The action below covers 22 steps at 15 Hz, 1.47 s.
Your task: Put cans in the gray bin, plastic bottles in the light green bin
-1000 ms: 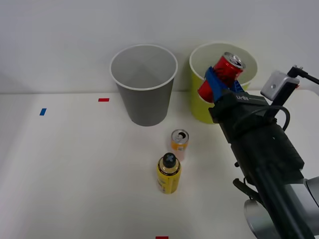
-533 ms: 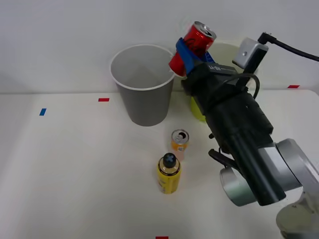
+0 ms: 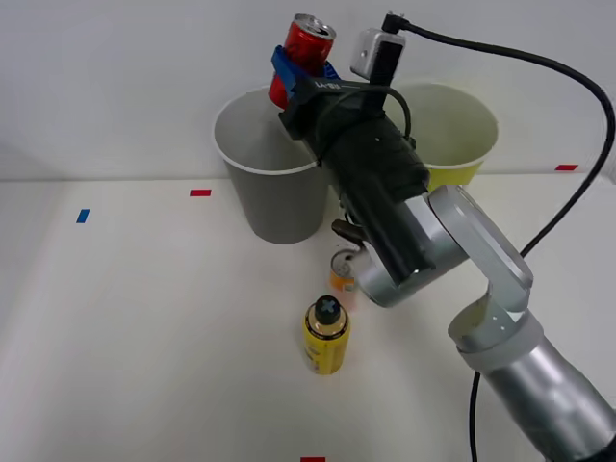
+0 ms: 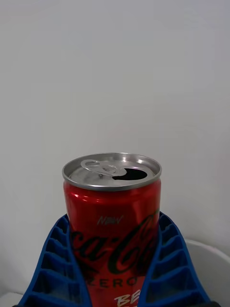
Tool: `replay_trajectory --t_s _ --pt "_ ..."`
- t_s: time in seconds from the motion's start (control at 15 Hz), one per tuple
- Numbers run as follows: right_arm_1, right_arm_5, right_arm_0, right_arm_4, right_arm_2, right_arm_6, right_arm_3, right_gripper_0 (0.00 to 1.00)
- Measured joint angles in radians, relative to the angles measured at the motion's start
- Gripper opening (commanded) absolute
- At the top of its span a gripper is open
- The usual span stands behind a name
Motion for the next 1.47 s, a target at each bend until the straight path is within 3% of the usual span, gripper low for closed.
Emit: replay_trajectory --t_s 0.47,0.73,0.8,0.87,0.93,1.0,1.47 --pt "0.034 -0.013 -0.176 0.010 0.023 0.016 0.275 0.12" --pt "0.036 -0.027 -0.207 0.011 0.022 0.020 0.330 0.12" --pt "0.036 -0.033 -0.207 0.011 0.022 0.020 0.330 0.28" --pt "0.032 -0.043 -0.207 0.011 0.023 0.020 0.330 0.65" --pt "0.028 -0.052 -0.207 0.012 0.023 0.018 0.330 0.95" --pt "0.025 -0.059 -0.207 0.012 0.023 0.015 0.330 1.00" --pt "0.004 -0.068 -0.204 0.012 0.022 -0.031 0.301 1.00"
